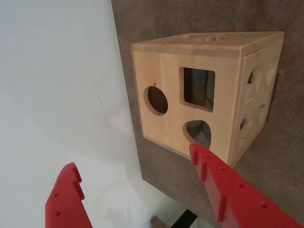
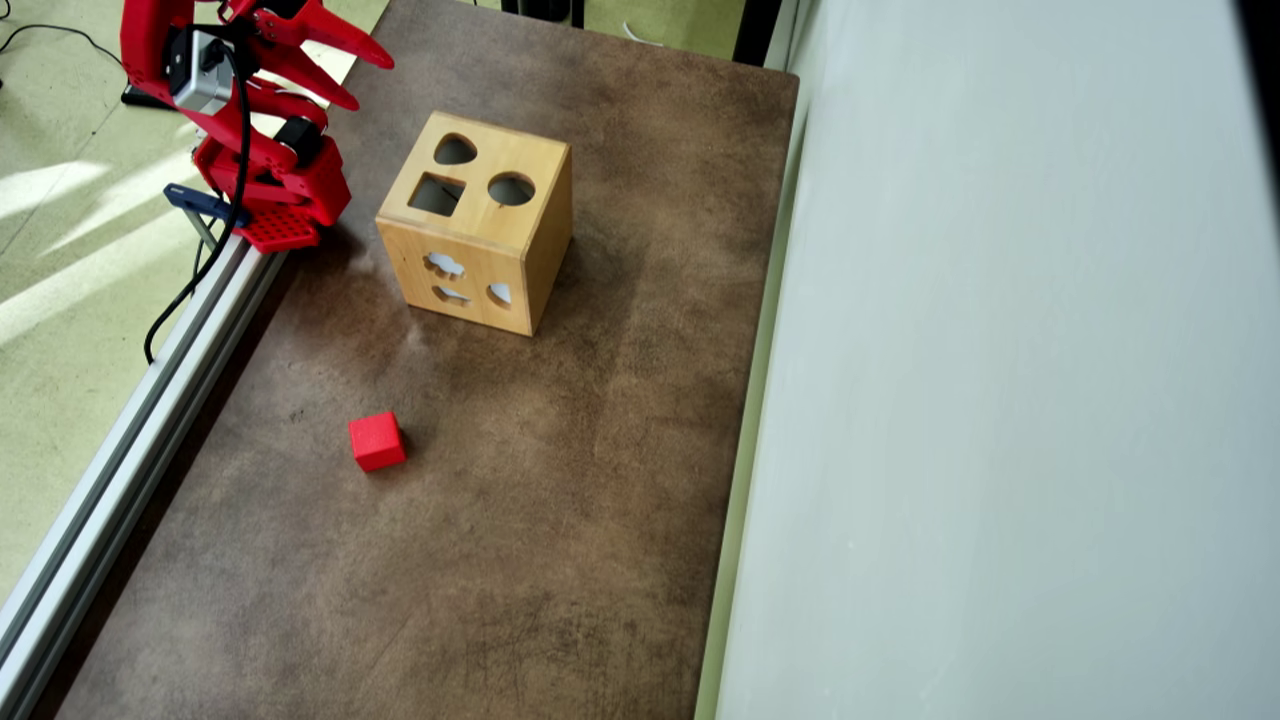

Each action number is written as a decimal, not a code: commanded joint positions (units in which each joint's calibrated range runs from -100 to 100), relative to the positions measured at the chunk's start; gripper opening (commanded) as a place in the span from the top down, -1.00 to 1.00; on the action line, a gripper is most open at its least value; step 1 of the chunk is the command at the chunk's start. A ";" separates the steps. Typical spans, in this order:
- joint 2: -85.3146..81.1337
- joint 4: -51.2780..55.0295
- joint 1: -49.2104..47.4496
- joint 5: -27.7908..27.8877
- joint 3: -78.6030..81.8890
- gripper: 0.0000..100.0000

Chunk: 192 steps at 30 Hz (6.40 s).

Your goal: Pick and place the red cube on the square hole

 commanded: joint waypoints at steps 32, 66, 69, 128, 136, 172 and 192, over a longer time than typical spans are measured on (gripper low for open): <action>-30.16 0.09 -0.10 0.20 3.39 0.86; -5.70 -0.39 0.79 0.24 -6.54 0.86; 4.07 -0.07 1.31 0.24 -14.77 0.86; 65.30 -12.62 37.35 0.39 -25.86 0.85; 65.38 -19.61 37.35 0.44 -25.24 0.85; 67.16 -20.02 36.53 -0.20 -25.24 0.85; 66.57 -15.51 36.53 -0.24 -25.06 0.43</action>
